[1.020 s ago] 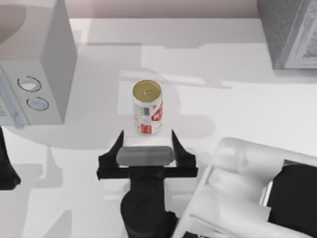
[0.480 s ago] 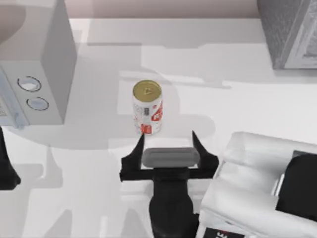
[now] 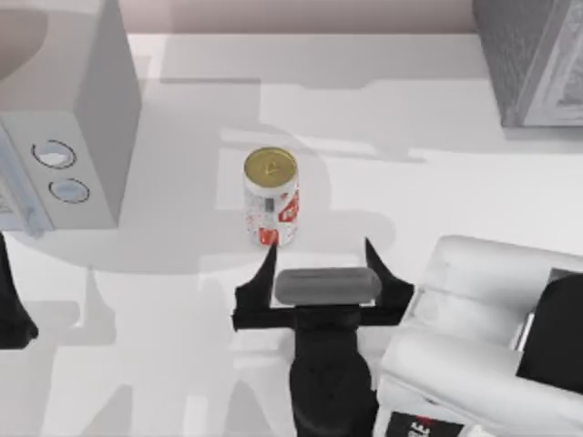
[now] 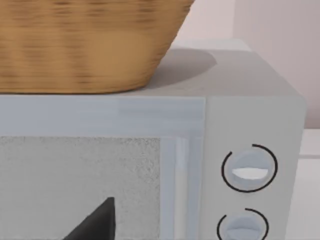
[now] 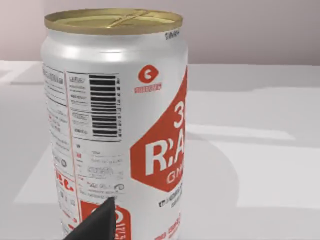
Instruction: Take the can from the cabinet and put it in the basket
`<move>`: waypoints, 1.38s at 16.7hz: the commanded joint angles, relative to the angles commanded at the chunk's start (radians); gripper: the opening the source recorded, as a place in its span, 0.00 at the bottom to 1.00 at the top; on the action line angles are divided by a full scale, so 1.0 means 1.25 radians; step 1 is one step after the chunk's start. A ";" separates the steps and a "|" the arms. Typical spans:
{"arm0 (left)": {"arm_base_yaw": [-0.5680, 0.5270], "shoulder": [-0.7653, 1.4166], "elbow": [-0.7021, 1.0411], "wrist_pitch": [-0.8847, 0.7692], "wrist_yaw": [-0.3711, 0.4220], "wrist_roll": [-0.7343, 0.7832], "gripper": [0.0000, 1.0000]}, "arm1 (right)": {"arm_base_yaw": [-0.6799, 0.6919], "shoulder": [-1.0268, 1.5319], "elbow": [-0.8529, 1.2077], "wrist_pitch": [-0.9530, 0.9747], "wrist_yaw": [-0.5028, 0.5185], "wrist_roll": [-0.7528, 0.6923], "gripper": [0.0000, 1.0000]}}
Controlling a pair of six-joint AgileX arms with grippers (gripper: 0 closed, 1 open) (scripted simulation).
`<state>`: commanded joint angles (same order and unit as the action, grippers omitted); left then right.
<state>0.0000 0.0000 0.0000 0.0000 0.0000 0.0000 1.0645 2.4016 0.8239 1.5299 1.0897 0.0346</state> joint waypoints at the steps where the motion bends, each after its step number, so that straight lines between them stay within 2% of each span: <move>1: 0.000 0.000 0.000 0.000 0.000 0.000 1.00 | -0.013 -0.016 -0.009 -0.015 -0.010 0.000 1.00; 4: 0.000 0.000 0.000 0.000 0.000 0.000 1.00 | -0.086 -0.113 -0.060 -0.109 -0.068 0.002 1.00; 8: 0.000 0.000 0.000 0.000 0.000 0.000 1.00 | -0.235 -0.355 -0.174 -0.324 -0.201 0.003 1.00; 17: 0.000 0.000 0.000 0.000 0.000 0.000 1.00 | -0.622 -1.261 -0.479 -0.893 -0.586 -0.009 1.00; 23: 0.000 0.000 0.000 0.000 0.000 0.000 1.00 | -0.794 -1.737 -0.613 -1.139 -0.786 -0.021 1.00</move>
<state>0.0000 0.0000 0.0000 0.0000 0.0000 0.0000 0.0714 0.2298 0.0573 0.1058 0.1072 0.0081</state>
